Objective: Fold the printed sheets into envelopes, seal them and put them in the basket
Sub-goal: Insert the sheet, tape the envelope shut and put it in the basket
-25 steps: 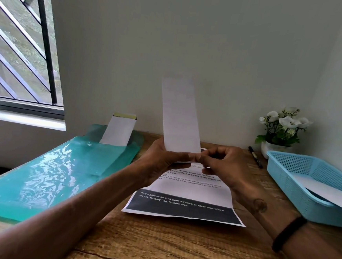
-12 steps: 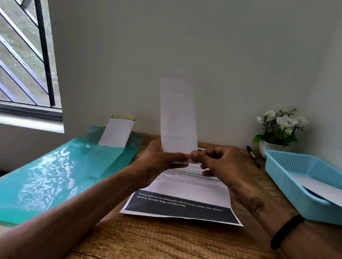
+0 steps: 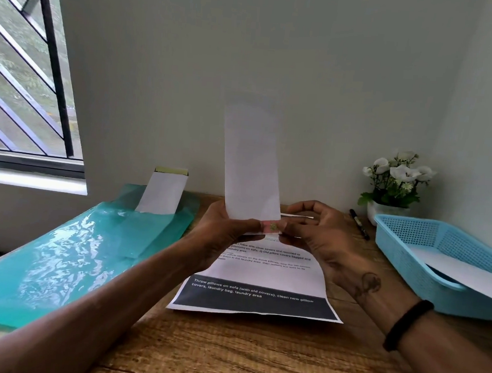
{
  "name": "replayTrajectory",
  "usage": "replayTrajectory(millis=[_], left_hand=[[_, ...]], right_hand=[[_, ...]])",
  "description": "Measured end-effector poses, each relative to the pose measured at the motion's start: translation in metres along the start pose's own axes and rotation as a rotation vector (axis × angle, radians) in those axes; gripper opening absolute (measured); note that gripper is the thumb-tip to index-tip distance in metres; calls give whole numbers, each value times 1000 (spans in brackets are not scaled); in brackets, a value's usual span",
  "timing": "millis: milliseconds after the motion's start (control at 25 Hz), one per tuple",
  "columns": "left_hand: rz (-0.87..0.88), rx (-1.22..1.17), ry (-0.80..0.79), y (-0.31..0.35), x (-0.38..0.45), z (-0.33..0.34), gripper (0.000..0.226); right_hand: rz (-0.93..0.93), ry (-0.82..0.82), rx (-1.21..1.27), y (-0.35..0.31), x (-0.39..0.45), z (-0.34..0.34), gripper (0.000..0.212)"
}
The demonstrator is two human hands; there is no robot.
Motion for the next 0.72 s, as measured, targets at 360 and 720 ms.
replayTrajectory(millis=[360, 720], left_hand=[[-28, -4, -37, -1, -2, 3, 74], [-48, -6, 7, -4, 1, -4, 61]], right_hand=[[-28, -64, -39, -1, 0, 3, 50], [-22, -113, 0, -1, 0, 6, 44]])
Point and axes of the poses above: each hand's wrist, its own x-axis towards the middle knuckle, its own z-axis out of the palm, y = z × x, the point moved 10 cm from there along x, towards the middle knuckle, and after that the axes turned 10 degrees about z, right-handed, at the moved point
